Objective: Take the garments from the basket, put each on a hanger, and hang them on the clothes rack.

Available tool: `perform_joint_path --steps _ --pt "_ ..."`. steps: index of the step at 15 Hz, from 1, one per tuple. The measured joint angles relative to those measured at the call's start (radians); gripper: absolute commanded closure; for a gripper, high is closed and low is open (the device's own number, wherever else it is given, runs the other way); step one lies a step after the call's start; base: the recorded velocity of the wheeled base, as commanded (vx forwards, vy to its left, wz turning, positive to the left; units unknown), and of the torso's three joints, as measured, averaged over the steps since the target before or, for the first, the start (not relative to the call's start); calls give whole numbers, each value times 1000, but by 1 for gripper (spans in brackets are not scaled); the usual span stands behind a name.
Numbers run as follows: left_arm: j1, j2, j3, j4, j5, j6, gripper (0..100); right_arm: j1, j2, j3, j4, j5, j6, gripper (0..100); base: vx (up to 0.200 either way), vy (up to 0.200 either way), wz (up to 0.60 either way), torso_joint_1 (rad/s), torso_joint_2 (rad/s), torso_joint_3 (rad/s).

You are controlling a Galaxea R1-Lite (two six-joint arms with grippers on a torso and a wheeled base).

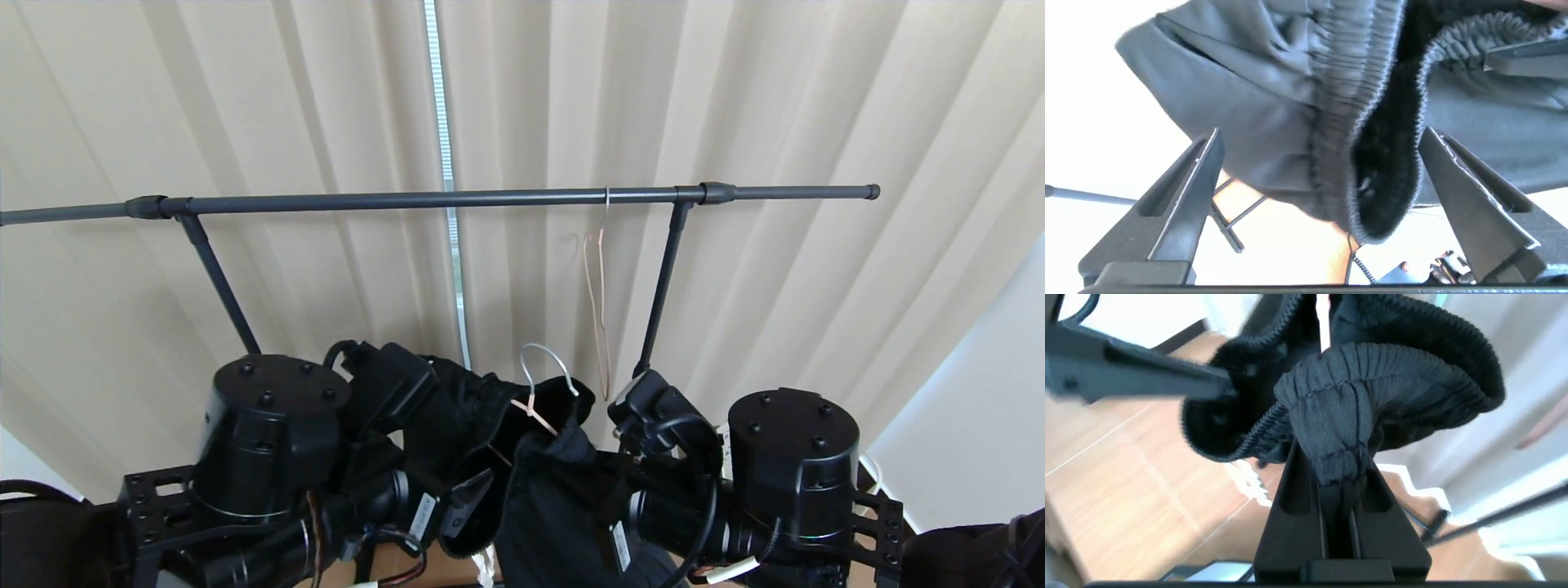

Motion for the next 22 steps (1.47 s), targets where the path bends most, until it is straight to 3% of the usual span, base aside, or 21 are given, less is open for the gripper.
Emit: perform_joint_path --steps 3,5,8,10,12,16,18,22 --pt "17 -70 37 2 -17 21 0 -29 -10 30 0 90 -6 100 0 0 0 0 0 0" --pt "74 -99 44 3 -94 74 0 -63 -23 56 0 212 -35 100 0 0 0 0 0 0" --pt "224 -123 50 4 -360 233 0 -127 -51 110 2 379 -125 100 0 0 0 0 0 0" --pt "314 -124 51 5 -523 363 0 -148 -64 137 3 439 -159 100 0 0 0 0 0 0" --pt "362 -101 50 5 -646 439 0 -154 -73 156 2 496 -166 100 0 0 0 0 0 0" --pt "376 -39 32 1 -742 549 0 -156 -93 189 2 580 -206 100 0 0 0 0 0 0" --pt "369 -18 7 0 -801 553 0 -155 -97 201 3 586 -234 100 0 0 0 0 0 0" --pt "319 11 -17 2 -807 553 0 -153 -101 204 3 590 -236 100 0 0 0 0 0 0"
